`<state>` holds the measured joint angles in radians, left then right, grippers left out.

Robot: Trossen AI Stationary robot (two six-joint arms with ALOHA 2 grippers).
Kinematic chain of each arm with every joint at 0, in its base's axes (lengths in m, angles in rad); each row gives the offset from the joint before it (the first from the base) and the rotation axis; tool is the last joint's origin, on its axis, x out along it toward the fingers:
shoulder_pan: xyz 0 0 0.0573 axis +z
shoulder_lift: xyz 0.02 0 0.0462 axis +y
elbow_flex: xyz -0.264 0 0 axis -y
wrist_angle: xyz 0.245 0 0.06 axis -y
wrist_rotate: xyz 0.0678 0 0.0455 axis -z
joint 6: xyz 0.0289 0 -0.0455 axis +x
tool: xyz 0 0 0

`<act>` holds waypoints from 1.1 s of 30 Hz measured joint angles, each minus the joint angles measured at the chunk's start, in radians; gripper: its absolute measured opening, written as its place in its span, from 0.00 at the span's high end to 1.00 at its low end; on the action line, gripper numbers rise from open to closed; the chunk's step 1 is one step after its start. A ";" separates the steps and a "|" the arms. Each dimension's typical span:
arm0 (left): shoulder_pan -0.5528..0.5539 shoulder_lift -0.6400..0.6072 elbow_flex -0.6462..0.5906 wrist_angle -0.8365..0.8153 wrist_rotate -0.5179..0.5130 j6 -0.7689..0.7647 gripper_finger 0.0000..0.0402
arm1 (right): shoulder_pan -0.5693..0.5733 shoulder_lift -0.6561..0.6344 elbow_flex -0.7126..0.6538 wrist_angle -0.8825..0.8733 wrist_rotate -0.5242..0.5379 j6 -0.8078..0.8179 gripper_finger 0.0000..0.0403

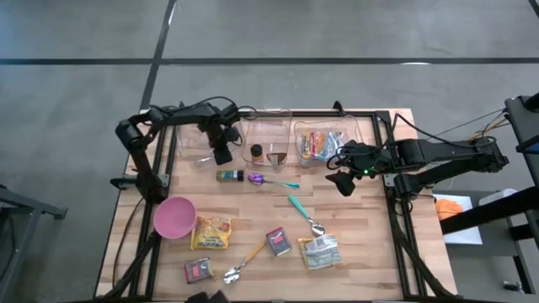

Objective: Pick & Place Food Item
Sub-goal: Put the left light blue spoon into the left transparent bin

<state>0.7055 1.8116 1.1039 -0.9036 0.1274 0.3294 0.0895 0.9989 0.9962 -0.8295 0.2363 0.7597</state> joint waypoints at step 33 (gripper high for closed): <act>0.000 -0.001 -0.015 0.031 -0.030 -0.074 0.76 | 0.000 0.000 0.000 -0.001 0.001 -0.004 0.17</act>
<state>0.7055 1.8103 1.0889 -0.8722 0.0971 0.2558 0.0892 0.9985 0.9962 -0.8307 0.2371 0.7558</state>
